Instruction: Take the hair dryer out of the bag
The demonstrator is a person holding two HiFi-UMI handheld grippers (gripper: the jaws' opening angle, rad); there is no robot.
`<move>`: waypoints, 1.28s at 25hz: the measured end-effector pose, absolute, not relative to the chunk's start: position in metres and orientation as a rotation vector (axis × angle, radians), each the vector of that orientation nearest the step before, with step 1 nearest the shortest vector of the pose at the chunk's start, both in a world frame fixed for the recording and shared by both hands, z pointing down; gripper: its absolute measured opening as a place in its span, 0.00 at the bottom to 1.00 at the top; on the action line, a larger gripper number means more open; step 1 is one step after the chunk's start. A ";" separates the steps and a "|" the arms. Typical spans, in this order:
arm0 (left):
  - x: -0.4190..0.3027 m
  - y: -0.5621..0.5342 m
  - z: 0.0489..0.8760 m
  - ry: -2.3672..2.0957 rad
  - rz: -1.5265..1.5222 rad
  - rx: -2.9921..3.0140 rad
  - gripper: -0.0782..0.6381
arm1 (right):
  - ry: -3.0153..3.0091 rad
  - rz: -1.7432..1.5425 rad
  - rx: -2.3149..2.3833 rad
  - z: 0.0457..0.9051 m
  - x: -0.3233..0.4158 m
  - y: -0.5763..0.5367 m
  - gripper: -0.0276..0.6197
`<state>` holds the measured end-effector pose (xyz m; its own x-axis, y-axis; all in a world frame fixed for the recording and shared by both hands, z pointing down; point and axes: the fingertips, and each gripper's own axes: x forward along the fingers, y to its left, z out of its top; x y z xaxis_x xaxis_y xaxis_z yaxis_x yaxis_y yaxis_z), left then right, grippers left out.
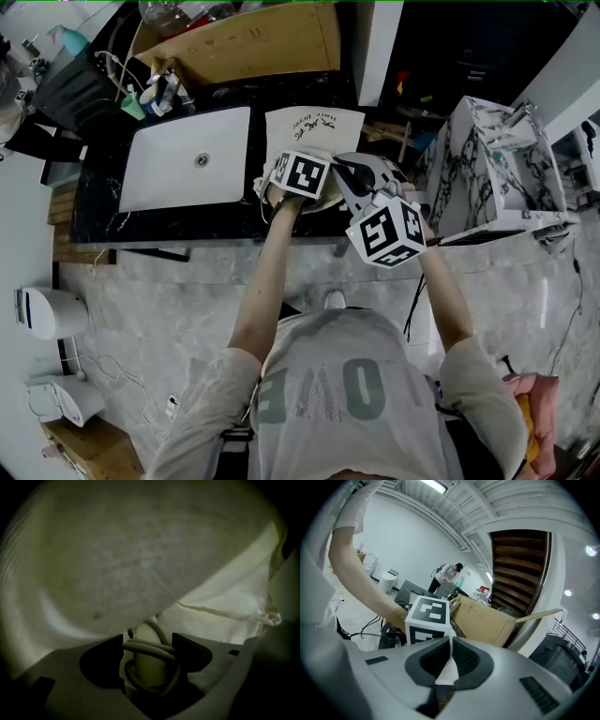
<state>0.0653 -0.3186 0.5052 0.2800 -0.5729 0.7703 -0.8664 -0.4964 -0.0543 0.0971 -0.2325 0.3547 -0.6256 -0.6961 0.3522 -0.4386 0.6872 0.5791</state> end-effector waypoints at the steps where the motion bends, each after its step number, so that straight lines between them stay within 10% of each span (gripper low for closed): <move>1: 0.066 -0.319 0.508 -1.278 1.093 2.178 0.54 | -2.335 -0.588 0.877 0.357 0.098 -0.235 0.11; 32: 0.069 -0.298 0.500 -1.149 1.002 2.197 0.51 | -2.315 -0.559 0.922 0.358 0.089 -0.245 0.11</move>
<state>0.0692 -0.2982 0.4999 0.3847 -0.4995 0.7762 -0.8373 -0.5429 0.0656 0.0891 -0.2451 0.3584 -0.5933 -0.7209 0.3582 -0.4781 0.6736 0.5636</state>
